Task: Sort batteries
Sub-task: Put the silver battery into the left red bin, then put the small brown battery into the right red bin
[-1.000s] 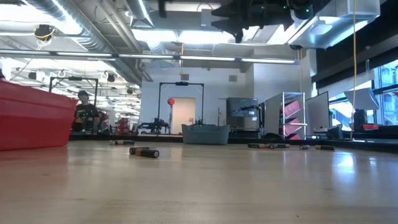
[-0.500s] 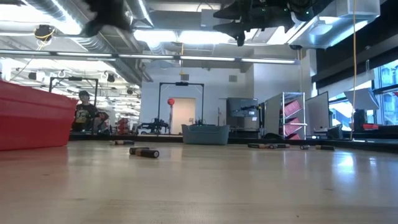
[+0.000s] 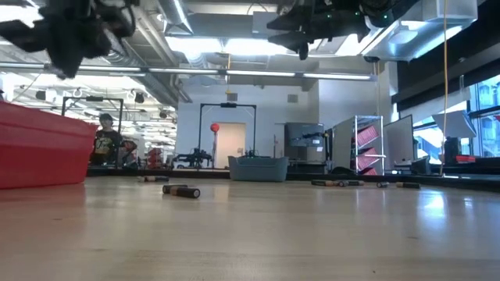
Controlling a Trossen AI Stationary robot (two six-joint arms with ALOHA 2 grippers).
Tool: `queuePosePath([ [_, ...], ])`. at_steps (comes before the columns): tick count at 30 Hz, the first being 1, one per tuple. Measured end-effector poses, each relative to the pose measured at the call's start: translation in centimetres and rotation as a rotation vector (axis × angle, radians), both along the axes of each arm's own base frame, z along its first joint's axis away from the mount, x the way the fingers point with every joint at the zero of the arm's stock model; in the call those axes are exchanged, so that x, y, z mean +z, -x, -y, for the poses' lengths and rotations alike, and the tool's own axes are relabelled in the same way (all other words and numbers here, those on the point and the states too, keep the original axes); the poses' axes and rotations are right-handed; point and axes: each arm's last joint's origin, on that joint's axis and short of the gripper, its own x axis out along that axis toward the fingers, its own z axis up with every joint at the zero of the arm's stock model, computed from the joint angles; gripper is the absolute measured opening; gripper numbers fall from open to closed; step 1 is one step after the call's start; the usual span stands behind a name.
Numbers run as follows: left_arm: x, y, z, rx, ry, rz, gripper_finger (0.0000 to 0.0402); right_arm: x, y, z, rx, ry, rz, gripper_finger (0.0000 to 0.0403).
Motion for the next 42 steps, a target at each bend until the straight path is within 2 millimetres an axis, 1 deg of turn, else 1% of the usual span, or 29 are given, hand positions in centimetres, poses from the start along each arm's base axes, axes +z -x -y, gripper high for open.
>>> queuePosePath([
  [3, -2.0, 0.4, 0.2, 0.01, 0.032, -0.078, 0.0014, -0.1, 0.0, 0.0, 0.0, -0.002, -0.01, 0.0225],
  [6, -3.5, 0.6, 0.2, 0.008, 0.039, -0.11, 0.0019, -0.2, 0.0, 0.0, 0.0, -0.009, -0.021, 0.0225],
  [9, -4.4, 0.7, 0.2, -0.021, 0.04, -0.125, 0.0028, -0.3, 0.0, 0.0, 0.0, -0.013, -0.026, 0.0225],
  [13, -5.6, 1.1, 0.3, -0.071, 0.041, -0.157, 0.003, -0.3, 0.0, 0.0, 0.0, -0.016, -0.031, 0.0225],
  [18, -6.8, 1.5, 0.4, -0.08, 0.047, -0.199, 0.0035, -0.3, 0.0, 0.0, 0.0, -0.016, -0.03, 0.0225],
  [21, -6.9, 1.5, 0.3, -0.075, 0.041, -0.201, 0.0055, -0.3, 0.0, 0.0, 0.0, -0.016, -0.03, 0.0225],
  [28, -6.9, 1.5, 0.3, -0.076, 0.039, -0.199, 0.0124, -0.3, 0.0, 0.0, 0.0, -0.016, -0.03, 0.0225],
  [31, -6.3, 1.6, 0.4, -0.102, 0.052, -0.167, 0.0139, -0.3, 0.0, 0.0, 0.0, -0.016, -0.03, 0.0225],
  [33, -5.4, 1.4, 0.4, -0.097, 0.045, -0.118, 0.0141, -0.2, 0.3, 0.1, -0.007, -0.016, -0.027, 0.0225],
  [35, -3.9, 1.0, 0.3, -0.079, 0.015, -0.041, 0.0138, 0.4, 0.7, 0.3, -0.007, -0.023, -0.032, 0.0225],
  [38, -1.3, 0.0, -0.2, -0.049, -0.124, 0.115, 0.0128, 2.1, 1.3, 0.8, 0.009, -0.039, -0.069, 0.0225],
  [40, 0.4, -0.9, -0.7, -0.047, -0.273, 0.246, 0.012, 3.0, 1.7, 0.9, 0.03, -0.022, -0.113, 0.0225],
  [42, 1.8, -2.1, -1.3, -0.081, -0.452, 0.376, 0.0113, 3.3, 1.9, 0.8, 0.057, 0.001, -0.166, 0.0225],
])
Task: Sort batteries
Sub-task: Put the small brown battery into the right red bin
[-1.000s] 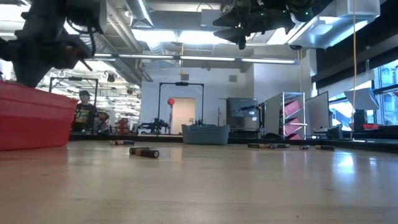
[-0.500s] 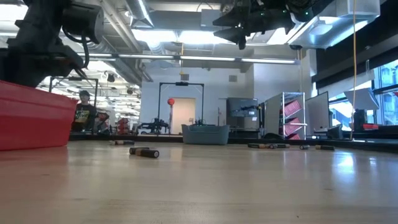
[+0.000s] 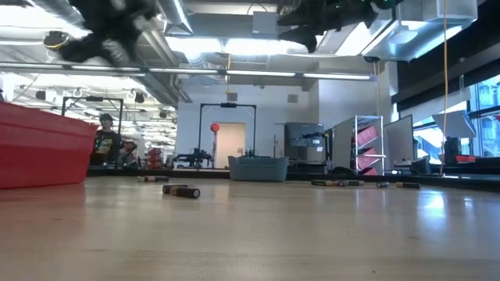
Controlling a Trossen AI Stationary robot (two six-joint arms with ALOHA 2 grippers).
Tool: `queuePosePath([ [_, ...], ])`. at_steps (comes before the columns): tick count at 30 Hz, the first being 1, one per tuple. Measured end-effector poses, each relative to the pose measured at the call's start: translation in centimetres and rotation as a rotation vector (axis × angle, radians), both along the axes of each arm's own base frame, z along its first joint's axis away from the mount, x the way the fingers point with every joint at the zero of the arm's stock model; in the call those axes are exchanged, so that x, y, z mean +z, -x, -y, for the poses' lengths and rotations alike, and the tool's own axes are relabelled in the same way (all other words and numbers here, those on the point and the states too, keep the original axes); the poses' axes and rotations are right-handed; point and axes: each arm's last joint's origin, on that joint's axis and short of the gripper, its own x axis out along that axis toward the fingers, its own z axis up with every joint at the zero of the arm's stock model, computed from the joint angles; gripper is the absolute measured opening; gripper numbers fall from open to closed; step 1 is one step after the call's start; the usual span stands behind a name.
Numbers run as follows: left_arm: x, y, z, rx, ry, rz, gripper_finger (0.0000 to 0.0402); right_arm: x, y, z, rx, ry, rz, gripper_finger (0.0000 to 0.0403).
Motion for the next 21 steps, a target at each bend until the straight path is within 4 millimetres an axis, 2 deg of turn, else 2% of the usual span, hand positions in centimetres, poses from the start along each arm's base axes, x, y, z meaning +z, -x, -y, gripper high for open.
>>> queuePosePath([
  [4, 2.4, -2.6, -0.9, -0.151, -0.389, 0.196, 0.0098, -1.2, 0.6, -0.2, 0.026, -0.02, -0.139, 0.0225],
  [8, 3.2, -4.5, -1.6, -0.2, -0.598, 0.249, 0.0087, -4.0, 1.5, -0.9, 0.033, -0.217, -0.391, 0.0225],
  [13, 2.1, -6.1, -2.6, -0.174, -0.601, 0.207, 0.0079, -8.7, 3.1, -1.9, -0.058, -0.614, -0.874, 0.0224],
  [16, 1.1, -6.9, -3.1, -0.162, -0.571, 0.169, 0.0079, -11.9, 4.3, -2.7, -0.091, -0.79, -1.16, 0.0224],
  [21, 0.1, -7.7, -3.4, -0.16, -0.542, 0.126, 0.0081, -17.4, 6.6, -4.5, -0.099, -0.982, -1.416, 0.0224],
])
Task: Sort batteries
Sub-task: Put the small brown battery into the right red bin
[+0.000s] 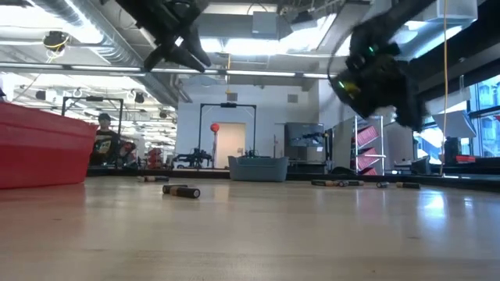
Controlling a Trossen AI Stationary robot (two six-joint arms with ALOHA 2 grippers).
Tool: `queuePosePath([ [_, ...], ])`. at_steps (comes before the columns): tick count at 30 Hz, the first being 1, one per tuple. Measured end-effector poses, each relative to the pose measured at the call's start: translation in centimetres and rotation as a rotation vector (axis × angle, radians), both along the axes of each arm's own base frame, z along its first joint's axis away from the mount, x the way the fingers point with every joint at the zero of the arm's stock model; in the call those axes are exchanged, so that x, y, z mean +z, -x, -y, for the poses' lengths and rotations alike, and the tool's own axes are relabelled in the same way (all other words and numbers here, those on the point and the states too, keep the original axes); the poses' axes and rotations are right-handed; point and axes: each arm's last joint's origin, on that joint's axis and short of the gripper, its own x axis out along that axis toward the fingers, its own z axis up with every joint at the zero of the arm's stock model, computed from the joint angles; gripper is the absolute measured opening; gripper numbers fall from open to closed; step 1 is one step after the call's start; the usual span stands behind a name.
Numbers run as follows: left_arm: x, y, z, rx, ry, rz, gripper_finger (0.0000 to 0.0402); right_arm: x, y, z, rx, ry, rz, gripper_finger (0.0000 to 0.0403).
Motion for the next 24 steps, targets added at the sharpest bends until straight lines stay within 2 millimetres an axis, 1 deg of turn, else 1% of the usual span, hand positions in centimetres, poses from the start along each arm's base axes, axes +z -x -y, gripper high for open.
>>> queuePosePath([
  [5, -0.5, 0.2, 0.1, 0.014, 0.032, -0.039, 0.0081, -4.5, 2.9, -2.4, -0.063, -0.124, -0.201, 0.0224],
  [8, -0.6, 0.3, -0.1, 0.01, 0.025, -0.066, 0.0081, -6.3, 4.4, -3.6, -0.102, -0.173, -0.29, 0.0224],
  [9, -0.6, 0.3, -0.1, 0.006, 0.017, -0.07, 0.0081, -6.7, 4.6, -3.9, -0.102, -0.182, -0.297, 0.0224],
  [12, -0.6, 0.4, -0.5, -0.002, -0.015, -0.088, 0.0081, -7.0, 3.5, -3.7, -0.1, -0.121, -0.236, 0.0218],
  [16, -0.6, 0.8, -1.5, 0.008, -0.049, -0.123, 0.0081, -7.6, 2.7, -4.3, -0.101, -0.12, -0.227, 0.0206],
  [24, -0.3, 2.0, -3.3, 0.04, -0.11, -0.174, 0.0081, -9.0, 1.4, -6.4, 0.005, -0.139, -0.314, 0.0194],
])
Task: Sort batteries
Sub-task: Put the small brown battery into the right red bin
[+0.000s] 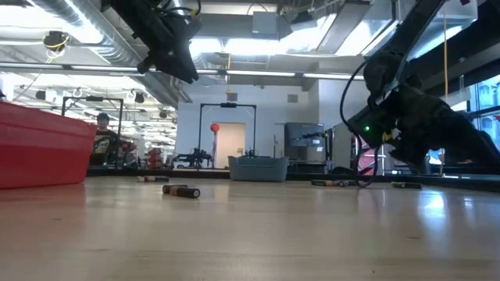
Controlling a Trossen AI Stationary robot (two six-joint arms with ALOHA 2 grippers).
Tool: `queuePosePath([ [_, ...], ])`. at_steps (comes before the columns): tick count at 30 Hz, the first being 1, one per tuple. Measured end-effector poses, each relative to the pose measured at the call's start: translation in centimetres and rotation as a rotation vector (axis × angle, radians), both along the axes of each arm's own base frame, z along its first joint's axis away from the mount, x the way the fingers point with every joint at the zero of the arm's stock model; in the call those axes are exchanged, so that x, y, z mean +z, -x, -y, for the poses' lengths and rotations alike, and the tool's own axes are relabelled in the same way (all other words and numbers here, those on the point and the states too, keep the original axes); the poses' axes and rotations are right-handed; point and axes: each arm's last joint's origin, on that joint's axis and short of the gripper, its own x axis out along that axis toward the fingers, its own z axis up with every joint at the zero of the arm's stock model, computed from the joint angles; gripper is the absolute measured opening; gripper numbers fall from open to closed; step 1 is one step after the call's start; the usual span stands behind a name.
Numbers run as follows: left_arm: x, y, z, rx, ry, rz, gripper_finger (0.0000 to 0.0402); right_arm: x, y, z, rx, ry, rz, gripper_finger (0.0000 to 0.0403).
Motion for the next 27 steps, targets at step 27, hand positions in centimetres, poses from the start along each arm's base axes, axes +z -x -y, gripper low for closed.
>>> queuePosePath([
  [27, 3.6, 8.4, -4.7, 0.212, -0.206, -0.033, 0.0082, -0.9, -3.8, -2.7, 0.234, 0.087, 0.042, 0.0193],
])
